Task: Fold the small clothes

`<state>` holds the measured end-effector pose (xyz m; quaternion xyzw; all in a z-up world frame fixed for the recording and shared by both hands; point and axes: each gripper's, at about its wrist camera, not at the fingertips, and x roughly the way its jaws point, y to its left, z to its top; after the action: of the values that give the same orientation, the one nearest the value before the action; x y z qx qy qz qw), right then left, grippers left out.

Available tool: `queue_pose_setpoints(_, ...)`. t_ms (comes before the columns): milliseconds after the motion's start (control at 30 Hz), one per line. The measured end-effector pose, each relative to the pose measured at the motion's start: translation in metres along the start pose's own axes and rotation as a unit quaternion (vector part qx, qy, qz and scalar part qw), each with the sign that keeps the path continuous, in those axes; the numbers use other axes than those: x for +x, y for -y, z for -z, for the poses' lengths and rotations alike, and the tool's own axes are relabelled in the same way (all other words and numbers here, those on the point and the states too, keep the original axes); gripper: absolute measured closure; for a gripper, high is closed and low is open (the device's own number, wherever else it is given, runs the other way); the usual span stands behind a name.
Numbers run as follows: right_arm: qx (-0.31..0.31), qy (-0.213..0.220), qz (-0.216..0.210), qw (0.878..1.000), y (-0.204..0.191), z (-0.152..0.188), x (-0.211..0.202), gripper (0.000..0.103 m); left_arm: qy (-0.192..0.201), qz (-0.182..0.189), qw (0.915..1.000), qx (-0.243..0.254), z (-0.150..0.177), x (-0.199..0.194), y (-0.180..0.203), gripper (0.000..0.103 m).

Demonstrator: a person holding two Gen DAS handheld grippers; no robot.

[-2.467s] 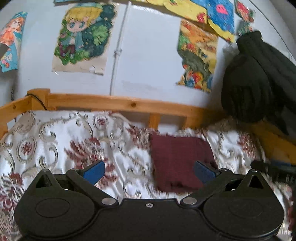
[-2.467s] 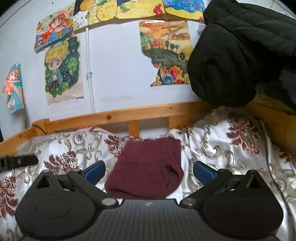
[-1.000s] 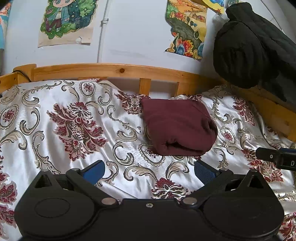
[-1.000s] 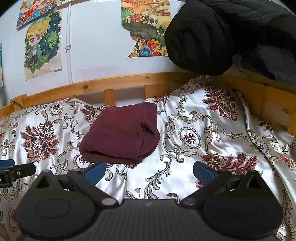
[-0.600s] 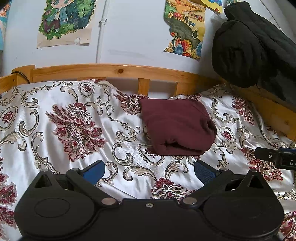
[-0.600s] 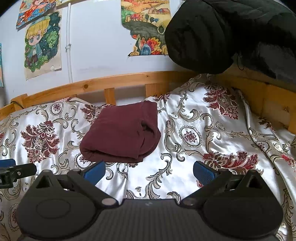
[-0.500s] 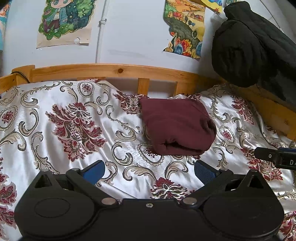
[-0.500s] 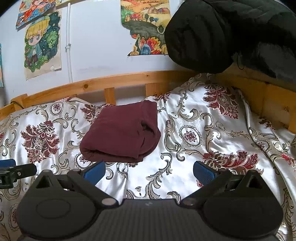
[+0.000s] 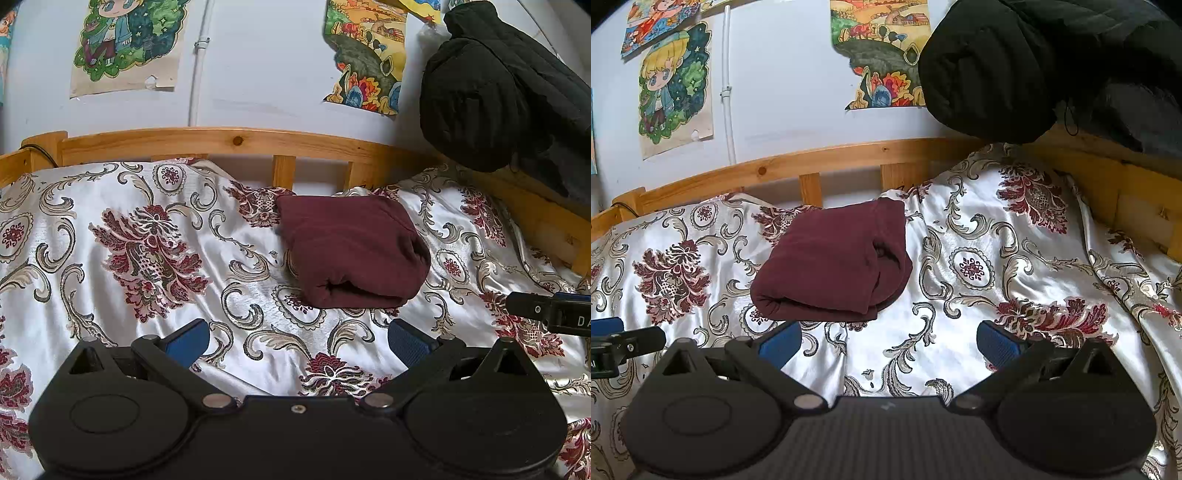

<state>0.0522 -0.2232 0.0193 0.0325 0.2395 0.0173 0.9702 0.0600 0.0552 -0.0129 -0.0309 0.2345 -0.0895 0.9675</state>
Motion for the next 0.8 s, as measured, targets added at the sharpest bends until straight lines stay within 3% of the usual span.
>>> queue_pose_setpoints(800,0.008,-0.009,0.000,1.000,-0.0011,0.0025,0.0016,0.000,-0.001,0.001,1.0000,0.002,0.0002,0.0008,0.0004,0.001)
